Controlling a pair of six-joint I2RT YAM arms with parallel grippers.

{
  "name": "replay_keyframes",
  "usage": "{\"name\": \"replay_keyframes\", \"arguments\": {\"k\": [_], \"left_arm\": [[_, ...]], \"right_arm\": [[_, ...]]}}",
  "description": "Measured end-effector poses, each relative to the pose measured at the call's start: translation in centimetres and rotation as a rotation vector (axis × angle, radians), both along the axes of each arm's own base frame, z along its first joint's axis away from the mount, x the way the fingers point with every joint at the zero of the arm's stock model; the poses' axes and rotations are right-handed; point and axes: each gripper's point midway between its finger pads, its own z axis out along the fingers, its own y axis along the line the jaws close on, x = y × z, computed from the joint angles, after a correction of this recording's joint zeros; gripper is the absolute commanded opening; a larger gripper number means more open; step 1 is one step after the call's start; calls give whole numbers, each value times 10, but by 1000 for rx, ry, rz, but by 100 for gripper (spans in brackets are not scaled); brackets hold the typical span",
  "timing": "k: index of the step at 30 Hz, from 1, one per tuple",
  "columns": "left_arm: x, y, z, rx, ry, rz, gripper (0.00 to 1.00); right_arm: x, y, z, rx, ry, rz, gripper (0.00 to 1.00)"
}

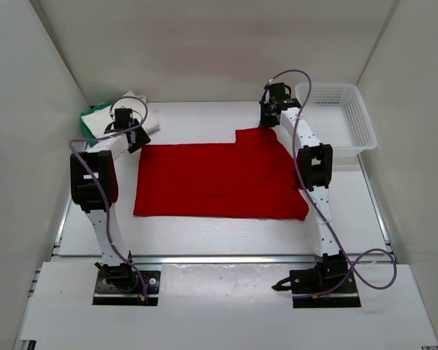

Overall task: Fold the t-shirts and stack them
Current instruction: Grap the side of the flattened tshirt furthest away from the robot with both arms

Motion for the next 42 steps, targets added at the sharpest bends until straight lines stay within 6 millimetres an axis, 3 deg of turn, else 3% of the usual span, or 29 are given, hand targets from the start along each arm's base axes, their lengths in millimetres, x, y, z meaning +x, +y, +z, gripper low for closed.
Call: {"name": "replay_keyframes", "arguments": {"k": [4,12,14,19,20,23,25,34,39,42], "left_arm": [[9,5,19,2,-57,18,57],[13,12,-3,19,-6,25,58],[16,11,-9,20,9,19,47],[26,6,-17,33,37,-7,34],[26,6,-19,34,42,-9,33],[23,6,-23,38,60,-17,50],[23,7,-22,39,62,-17,52],[24,9,-15,66,74,-24,40],[23,9,-22,71,103,-33,47],[27,7,-22,77,116,-38,44]], "right_arm": [[-2,3,-1,0,5,6,0],[-3,4,-1,2,9,10,0],[-3,4,-1,3,10,12,0],[-3,5,2,3,6,14,0],[-2,5,3,3,4,14,0],[-2,5,6,6,-1,15,0],[0,3,9,10,-7,13,0],[5,-2,18,32,-27,9,0],[7,-2,24,44,-39,14,0],[10,-2,30,52,-53,16,0]]}}
